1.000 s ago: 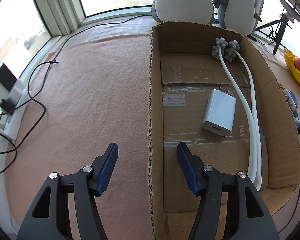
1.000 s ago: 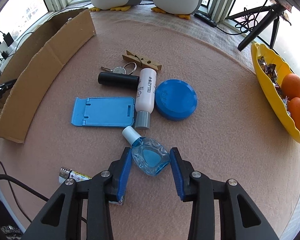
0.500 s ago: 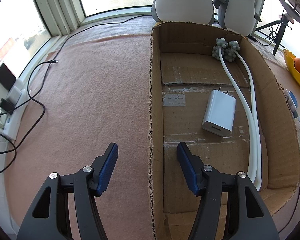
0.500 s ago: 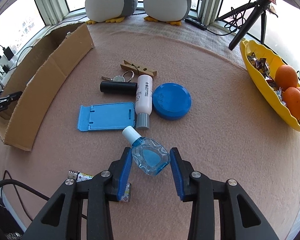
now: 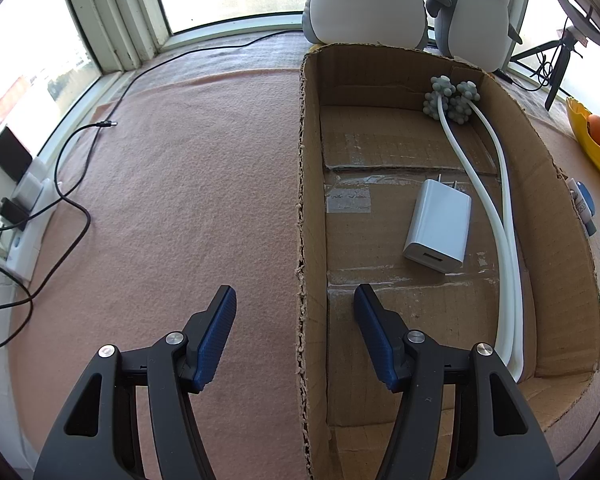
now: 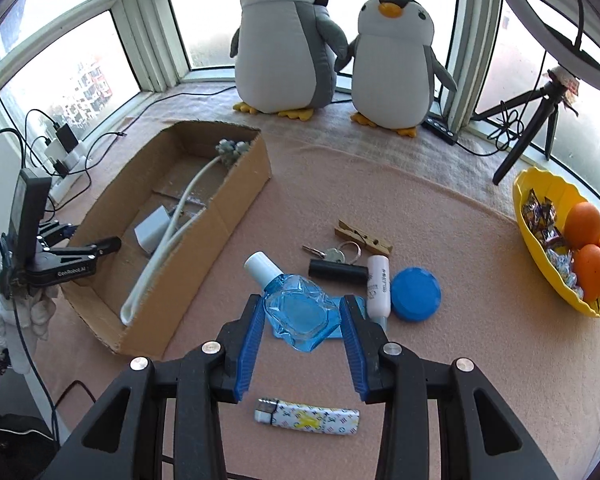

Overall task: Organize rigid objects
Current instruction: 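Carry the blue eye-drop bottle into the box and open the right tool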

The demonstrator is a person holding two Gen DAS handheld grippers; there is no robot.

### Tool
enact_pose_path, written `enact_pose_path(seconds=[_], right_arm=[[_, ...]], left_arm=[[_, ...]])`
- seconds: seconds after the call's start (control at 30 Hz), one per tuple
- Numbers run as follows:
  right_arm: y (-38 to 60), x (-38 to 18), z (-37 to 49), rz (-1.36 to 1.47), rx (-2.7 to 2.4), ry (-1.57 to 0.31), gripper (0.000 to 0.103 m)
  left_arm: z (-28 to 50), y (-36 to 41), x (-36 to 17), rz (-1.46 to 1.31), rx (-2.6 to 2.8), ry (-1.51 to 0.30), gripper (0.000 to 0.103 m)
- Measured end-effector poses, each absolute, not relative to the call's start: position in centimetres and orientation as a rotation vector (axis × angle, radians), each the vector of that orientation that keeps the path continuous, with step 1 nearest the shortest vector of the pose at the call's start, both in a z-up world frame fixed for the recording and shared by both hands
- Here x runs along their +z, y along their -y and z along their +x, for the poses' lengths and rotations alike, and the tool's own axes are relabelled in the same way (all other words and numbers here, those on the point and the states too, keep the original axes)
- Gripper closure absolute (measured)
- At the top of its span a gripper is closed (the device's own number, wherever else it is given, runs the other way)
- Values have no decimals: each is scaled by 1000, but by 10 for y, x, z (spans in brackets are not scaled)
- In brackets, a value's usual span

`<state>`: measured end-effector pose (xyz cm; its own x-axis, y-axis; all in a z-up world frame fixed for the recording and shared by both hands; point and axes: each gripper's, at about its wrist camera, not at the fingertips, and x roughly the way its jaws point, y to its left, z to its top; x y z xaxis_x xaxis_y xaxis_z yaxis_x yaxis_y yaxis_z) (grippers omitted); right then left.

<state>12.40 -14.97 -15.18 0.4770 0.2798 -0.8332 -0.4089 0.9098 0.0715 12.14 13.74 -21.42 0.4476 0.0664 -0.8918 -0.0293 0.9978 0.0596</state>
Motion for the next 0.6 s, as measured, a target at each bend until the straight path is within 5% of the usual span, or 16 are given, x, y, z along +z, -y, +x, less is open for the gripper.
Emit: enact_pose_path(seconds=[0.6], right_arm=[[11,-156,103,-236,685,-1000,68]], left_arm=[[123,-136,-213,30,51,-1103,42]])
